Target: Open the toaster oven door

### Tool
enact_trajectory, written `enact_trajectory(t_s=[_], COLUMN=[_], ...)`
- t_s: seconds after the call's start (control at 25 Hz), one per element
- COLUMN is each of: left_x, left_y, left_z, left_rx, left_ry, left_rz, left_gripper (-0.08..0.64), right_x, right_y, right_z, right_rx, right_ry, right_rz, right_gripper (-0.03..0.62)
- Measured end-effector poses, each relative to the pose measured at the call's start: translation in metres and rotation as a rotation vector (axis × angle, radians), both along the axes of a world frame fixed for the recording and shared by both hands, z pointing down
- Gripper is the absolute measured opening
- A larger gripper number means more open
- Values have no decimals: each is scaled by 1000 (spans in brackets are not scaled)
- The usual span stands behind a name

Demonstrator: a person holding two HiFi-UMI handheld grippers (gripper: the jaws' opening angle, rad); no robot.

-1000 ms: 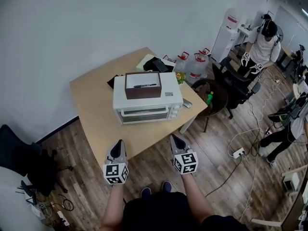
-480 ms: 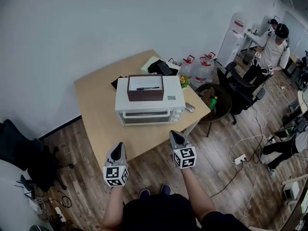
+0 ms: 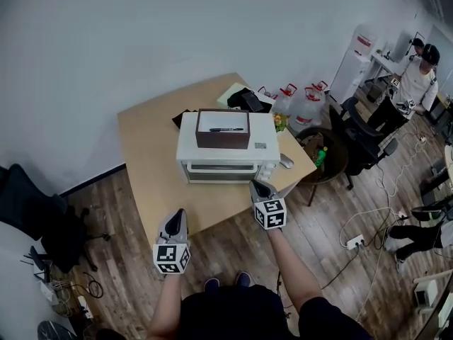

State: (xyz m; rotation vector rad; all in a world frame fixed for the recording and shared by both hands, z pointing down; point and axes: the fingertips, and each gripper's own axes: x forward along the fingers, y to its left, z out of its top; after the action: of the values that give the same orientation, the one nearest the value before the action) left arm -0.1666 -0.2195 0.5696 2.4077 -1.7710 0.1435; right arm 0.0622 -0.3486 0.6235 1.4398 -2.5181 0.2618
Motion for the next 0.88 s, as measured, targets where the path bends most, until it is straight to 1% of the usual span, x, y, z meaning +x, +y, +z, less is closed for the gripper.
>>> enact_trajectory(t_s=[0.16,0.44,0.52,0.64,0.76,0.88], left_x=[-1,-1,-2,-8,-9,-7], left_y=[5,10,11,12,14,14], left_z=[-1,2,3,3,1,3], left_rx=[-3,-10,-11,-13,-9,-20], left_ry=[1,3,0,9,8,35], left_rz=[-4,-4,0,-20,-21,-16], left_gripper=[-5,-5,-5,-5,-5,-5], right_x=[1,-4,-3,0,-1,-1], right_y=[-13,-38,-46,-54,-56,-57], right_z=[14,17,16,21,27,28], right_rx=[-25,-49,-59,-88,-108,-117], right_ry=[18,41,38,36,32,28], right_rz=[-18,-48,-42,-23,-28,-25], right_gripper=[6,6,6,6,6,6])
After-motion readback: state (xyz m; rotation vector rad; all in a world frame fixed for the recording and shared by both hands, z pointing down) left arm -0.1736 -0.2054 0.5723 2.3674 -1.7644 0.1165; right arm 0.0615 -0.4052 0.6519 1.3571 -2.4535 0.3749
